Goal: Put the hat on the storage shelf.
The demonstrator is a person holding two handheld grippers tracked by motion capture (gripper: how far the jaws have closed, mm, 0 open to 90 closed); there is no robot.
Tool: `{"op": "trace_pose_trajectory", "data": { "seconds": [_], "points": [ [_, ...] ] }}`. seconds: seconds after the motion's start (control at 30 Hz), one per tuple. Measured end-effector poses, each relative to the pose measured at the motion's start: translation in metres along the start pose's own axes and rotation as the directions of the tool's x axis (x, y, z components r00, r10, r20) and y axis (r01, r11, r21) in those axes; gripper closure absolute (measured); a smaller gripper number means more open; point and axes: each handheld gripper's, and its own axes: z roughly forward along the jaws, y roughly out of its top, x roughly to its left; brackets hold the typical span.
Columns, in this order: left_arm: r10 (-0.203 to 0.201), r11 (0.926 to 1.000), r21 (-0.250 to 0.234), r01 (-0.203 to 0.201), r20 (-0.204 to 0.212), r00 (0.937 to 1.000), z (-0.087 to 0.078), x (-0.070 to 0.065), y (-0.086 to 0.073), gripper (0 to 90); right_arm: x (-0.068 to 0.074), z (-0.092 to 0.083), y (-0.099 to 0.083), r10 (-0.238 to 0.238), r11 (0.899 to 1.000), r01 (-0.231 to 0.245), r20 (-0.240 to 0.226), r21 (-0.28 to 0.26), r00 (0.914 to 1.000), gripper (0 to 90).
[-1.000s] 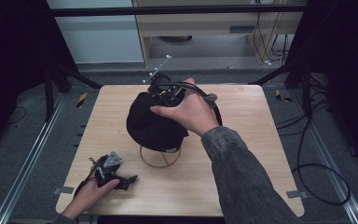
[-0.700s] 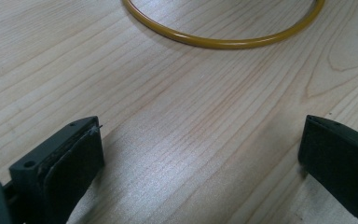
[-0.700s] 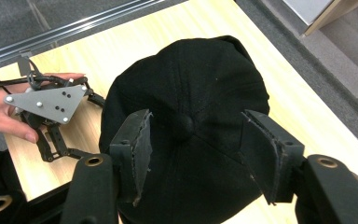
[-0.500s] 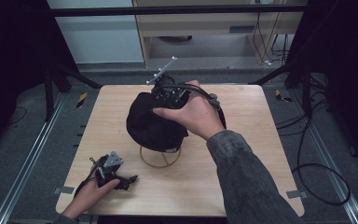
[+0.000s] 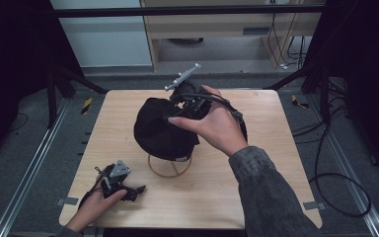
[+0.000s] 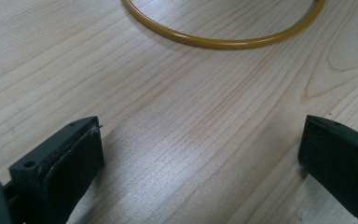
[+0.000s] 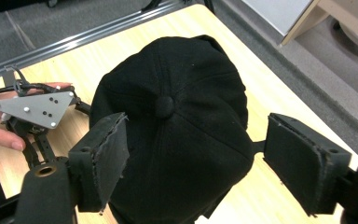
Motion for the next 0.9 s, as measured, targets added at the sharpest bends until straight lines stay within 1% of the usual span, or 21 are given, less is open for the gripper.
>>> {"op": "trace_pose_trajectory", "data": {
  "seconds": [0.17, 0.3, 0.43, 0.67, 0.77, 0.9],
  "points": [
    [-0.001, 1.0000, 0.000, 0.001, 0.000, 1.0000, 0.000, 0.000, 0.000, 0.0, -0.004, -0.012, -0.006, 0.018, 0.999, -0.018, 0.016, -0.029, 0.9997, 18.4],
    [0.000, 1.0000, 0.000, 0.000, 0.000, 1.0000, 0.000, 0.000, 0.000, 0.0, -0.007, -0.021, -0.012, 0.051, 0.998, -0.050, 0.014, -0.049, 0.9986, 15.8],
    [0.000, 1.0000, 0.000, 0.000, 0.001, 1.0000, 0.000, 0.000, 0.000, 0.0, -0.007, -0.024, -0.017, 0.061, 0.997, -0.060, 0.020, -0.051, 0.9979, 14.2],
    [0.000, 1.0000, 0.000, 0.000, 0.001, 1.0000, 0.000, 0.000, 0.000, 0.0, -0.005, -0.026, -0.026, 0.061, 0.996, -0.060, 0.022, -0.064, 0.9979, 10.7],
    [0.001, 1.0000, 0.001, -0.001, 0.001, 1.0000, 0.000, 0.000, 0.000, 0.0, -0.004, -0.030, -0.033, 0.064, 0.994, -0.061, 0.024, -0.085, 0.9977, 9.8],
    [-0.001, 1.0000, 0.000, 0.001, 0.002, 1.0000, 0.000, 0.000, 0.000, 0.0, -0.007, -0.034, -0.048, 0.079, 0.993, -0.075, 0.038, -0.086, 0.9962, 8.7]
  ]
}}
